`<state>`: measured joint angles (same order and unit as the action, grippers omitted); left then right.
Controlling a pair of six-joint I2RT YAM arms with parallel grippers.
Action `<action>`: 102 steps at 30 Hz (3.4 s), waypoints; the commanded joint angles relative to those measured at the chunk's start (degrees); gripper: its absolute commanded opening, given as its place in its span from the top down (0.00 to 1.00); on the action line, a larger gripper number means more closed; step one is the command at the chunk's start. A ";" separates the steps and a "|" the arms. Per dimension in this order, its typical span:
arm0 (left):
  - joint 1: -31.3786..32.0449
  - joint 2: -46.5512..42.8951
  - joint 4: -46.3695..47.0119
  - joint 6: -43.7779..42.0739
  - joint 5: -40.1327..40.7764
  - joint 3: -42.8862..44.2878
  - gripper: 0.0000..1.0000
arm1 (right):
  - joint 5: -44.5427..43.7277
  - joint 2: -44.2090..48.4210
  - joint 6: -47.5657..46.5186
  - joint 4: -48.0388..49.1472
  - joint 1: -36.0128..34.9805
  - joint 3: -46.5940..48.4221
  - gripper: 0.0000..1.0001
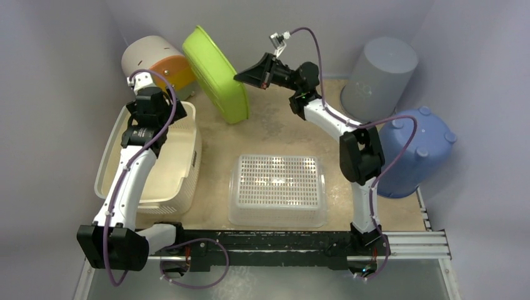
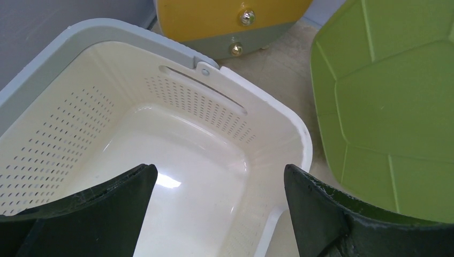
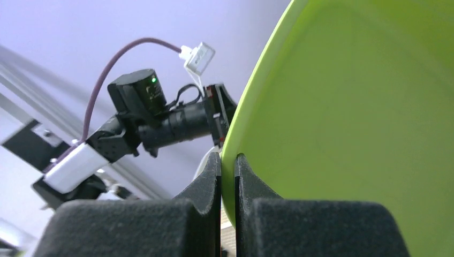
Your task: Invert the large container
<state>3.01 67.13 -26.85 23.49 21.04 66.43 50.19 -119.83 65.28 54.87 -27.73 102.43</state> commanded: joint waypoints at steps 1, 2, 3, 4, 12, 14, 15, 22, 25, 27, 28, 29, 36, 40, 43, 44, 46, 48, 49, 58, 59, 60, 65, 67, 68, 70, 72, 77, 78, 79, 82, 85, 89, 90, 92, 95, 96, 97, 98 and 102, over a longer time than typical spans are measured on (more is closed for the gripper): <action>-0.37 -1.31 1.00 0.16 0.49 1.94 0.09 | -4.08 1.16 18.25 23.26 1.79 -11.02 1.00; -0.37 -1.30 1.05 0.16 0.42 1.94 0.10 | -6.02 2.17 17.66 22.72 2.02 -14.21 1.00; -0.37 -1.31 1.10 0.09 0.53 1.99 0.09 | -7.58 3.35 16.40 21.43 2.26 -17.09 1.00; -0.37 -1.23 1.13 -0.03 0.50 2.03 0.09 | -9.15 4.51 15.01 19.57 2.43 -20.73 1.00; -0.37 -0.10 1.70 -0.17 -0.20 2.38 0.09 | -22.80 10.83 15.23 15.78 6.98 -39.69 1.00; -0.37 0.22 1.84 -0.32 -0.12 2.38 0.09 | -24.27 11.62 16.04 14.00 8.45 -42.00 1.00; -0.37 0.39 1.98 -0.36 -0.10 2.38 0.09 | -24.65 11.90 16.03 12.92 9.10 -42.88 1.00; -0.32 1.54 3.06 -0.24 -0.63 2.56 0.09 | -29.32 17.77 9.98 -6.26 11.56 -46.00 0.92; -0.36 2.10 3.63 -0.13 -1.13 2.54 0.09 | -30.97 19.84 5.33 -17.35 12.08 -43.85 0.89; -0.37 2.49 3.94 0.04 -1.46 2.49 0.09 | -33.07 21.42 1.84 -24.77 12.08 -42.12 0.89; -0.37 2.62 4.15 0.18 -1.58 2.47 0.09 | -33.86 22.08 0.21 -28.03 12.08 -41.37 0.89; -0.37 2.66 4.36 0.24 -1.75 2.35 0.09 | -34.77 22.65 -1.60 -31.65 12.08 -40.48 0.89; -0.37 3.38 5.47 0.26 -2.27 1.94 0.09 | -38.90 24.75 -11.71 -46.14 12.60 -39.29 0.87; -0.37 3.83 6.08 0.29 -2.62 1.86 0.09 | -41.14 23.94 -15.79 -52.02 12.67 -37.08 0.83; -0.37 4.24 6.36 0.29 -2.84 1.96 0.09 | -43.17 23.39 -18.26 -55.25 12.67 -34.88 0.77; -0.37 4.22 6.33 0.33 -2.84 2.00 0.09 | -43.85 23.15 -19.12 -56.24 12.65 -34.06 0.75; -0.37 4.28 6.37 0.33 -2.78 2.03 0.10 | -45.00 22.83 -20.83 -57.86 12.68 -32.37 0.72; -0.36 4.14 6.28 0.33 -2.60 1.99 0.09 | -46.22 22.76 -22.44 -59.19 12.62 -31.09 0.71; -0.37 4.02 6.31 0.33 -2.52 1.94 0.09 | -46.76 22.84 -23.18 -59.82 12.62 -30.55 0.70; -0.32 5.11 6.04 0.29 -2.22 3.27 0.10 | -42.97 10.89 -41.82 -66.81 8.06 -7.33 0.68; -0.35 5.58 6.24 0.26 -2.75 4.02 0.10 | -42.80 9.49 -42.54 -67.63 7.39 -4.72 0.68; -0.32 6.20 6.28 0.25 -3.39 5.08 0.11 | -42.50 8.59 -42.78 -67.62 6.96 -2.95 0.68; 2.08 11.62 2.83 -1.94 -5.62 16.91 0.14 | -43.51 10.31 -42.47 -64.50 6.54 -2.47 0.68; 3.84 13.82 0.83 -3.03 -3.81 21.69 0.14 | -43.55 11.50 -42.93 -63.70 6.59 -3.04 0.67; 4.05 14.70 0.42 -2.86 -3.43 23.56 0.14 | -43.50 11.93 -43.63 -63.80 6.53 -3.12 0.67; 4.33 16.38 0.28 -2.44 -3.49 26.42 0.14 | -43.76 12.43 -44.97 -64.48 6.59 -2.82 0.66; 4.90 18.94 0.76 -1.80 -4.88 28.66 0.16 | -44.31 13.08 -45.56 -65.55 6.54 -2.51 0.67; 8.65 29.99 -1.26 0.48 -7.59 35.22 0.18 | -45.20 16.11 -46.73 -66.49 6.57 -3.02 0.66; 9.55 32.10 -1.62 0.90 -7.26 36.80 0.18 | -44.99 16.65 -46.94 -66.85 6.55 -3.01 0.66; 10.60 34.36 -2.33 1.25 -6.70 38.41 0.18 | -44.52 17.10 -47.49 -67.42 6.54 -3.03 0.65; 14.16 42.15 -5.87 1.15 -2.46 46.88 0.19 | -45.53 18.31 -48.78 -68.52 6.63 -2.99 0.64; 15.77 49.88 -10.68 2.67 2.82 55.68 0.20 | -46.06 19.24 -49.43 -69.06 6.72 -3.39 0.63; 15.92 55.77 -11.66 5.65 8.61 59.96 0.20 | -45.95 20.94 -49.71 -69.15 6.97 -5.16 0.63; 15.96 56.56 -11.88 6.06 10.00 60.74 0.20 | -46.04 21.41 -49.78 -69.17 7.10 -5.74 0.63; 15.98 59.17 -12.41 7.05 12.44 61.94 0.20 | -46.06 22.37 -49.93 -69.36 7.36 -6.94 0.63; 15.98 61.86 -12.39 7.84 13.77 62.60 0.20 | -46.23 23.85 -50.47 -69.88 7.59 -8.52 0.62; 15.98 62.48 -12.13 7.89 13.92 62.62 0.20 | -46.24 24.36 -50.54 -69.84 7.64 -9.14 0.62; 15.91 63.27 -12.16 7.93 14.36 62.62 0.20 | -46.26 24.91 -50.63 -69.96 7.72 -9.70 0.62; 15.90 64.02 -12.36 7.97 15.04 62.67 0.20 | -46.36 25.55 -50.68 -69.94 7.77 -10.30 0.62; 15.81 66.98 -13.19 7.48 16.36 63.40 0.20 | -46.70 27.08 -50.80 -69.99 8.03 -11.97 0.62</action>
<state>19.18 131.41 -39.13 30.04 33.89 126.56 4.78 -96.88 15.79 -15.88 -20.16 91.24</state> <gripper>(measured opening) 0.798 0.380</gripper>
